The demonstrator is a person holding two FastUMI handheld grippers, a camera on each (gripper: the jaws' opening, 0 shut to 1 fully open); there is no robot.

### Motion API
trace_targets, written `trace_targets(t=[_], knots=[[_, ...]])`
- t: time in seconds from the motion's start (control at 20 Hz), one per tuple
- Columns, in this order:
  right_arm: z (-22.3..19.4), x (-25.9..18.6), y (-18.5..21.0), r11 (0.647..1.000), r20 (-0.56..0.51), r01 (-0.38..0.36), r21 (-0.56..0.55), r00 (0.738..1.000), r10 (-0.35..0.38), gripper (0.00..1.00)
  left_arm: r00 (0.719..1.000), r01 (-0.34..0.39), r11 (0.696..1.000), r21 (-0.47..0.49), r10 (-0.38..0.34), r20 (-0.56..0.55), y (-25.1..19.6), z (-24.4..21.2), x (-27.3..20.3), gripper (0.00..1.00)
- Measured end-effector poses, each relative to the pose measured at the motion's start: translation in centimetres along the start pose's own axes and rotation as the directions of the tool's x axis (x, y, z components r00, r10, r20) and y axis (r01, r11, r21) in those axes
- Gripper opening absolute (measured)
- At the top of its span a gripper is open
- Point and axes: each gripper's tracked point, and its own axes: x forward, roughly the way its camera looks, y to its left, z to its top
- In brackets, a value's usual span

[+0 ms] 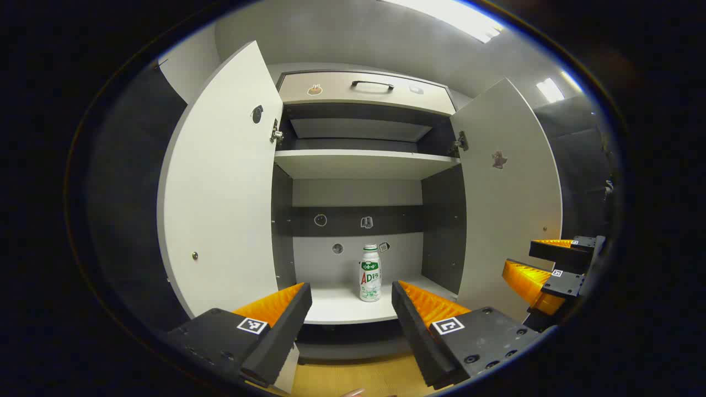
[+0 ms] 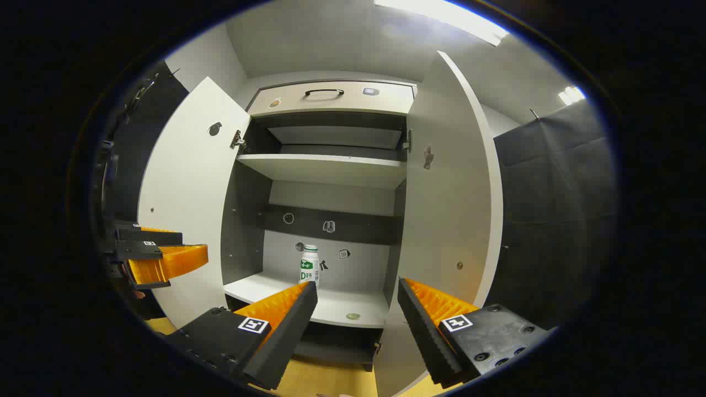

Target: Grasp the bottle in the cabinet with the left hand and place it on the coaster, then close the right door with the right hand and the left door with the left hand.

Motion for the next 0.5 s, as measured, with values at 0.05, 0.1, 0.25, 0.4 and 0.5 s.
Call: trace_targets(t=[0.05,0.1,0.25,0.4,0.5], knots=[[-0.05,-0.16,0.04,1.000,-0.001,0.003,-0.006,1.000,-0.003,0.98,1.000,0.011,1.000,-0.009,-0.011,-0.007,-0.08,-0.26,0.19,0.93],[-0.04,-0.25,0.04,1.000,0.002,0.009,-0.016,1.000,-0.009,0.98,1.000,0.021,1.000,-0.017,-0.021,-0.017,-0.16,-0.65,0.30,0.93],[0.06,-0.53,0.28,0.999,0.005,0.010,-0.031,1.000,-0.009,0.97,1.000,0.023,0.999,-0.041,-0.024,-0.019,0.01,-0.98,0.70,0.93],[0.09,-0.78,0.17,0.999,0.007,0.009,-0.035,1.000,-0.009,0.95,1.000,0.025,0.998,-0.057,-0.026,-0.013,0.07,-0.98,0.94,0.93],[0.08,-0.74,-0.19,0.999,0.009,0.017,-0.045,1.000,-0.016,0.98,1.000,0.021,0.998,-0.053,-0.022,-0.009,0.09,-0.92,1.18,0.93]])
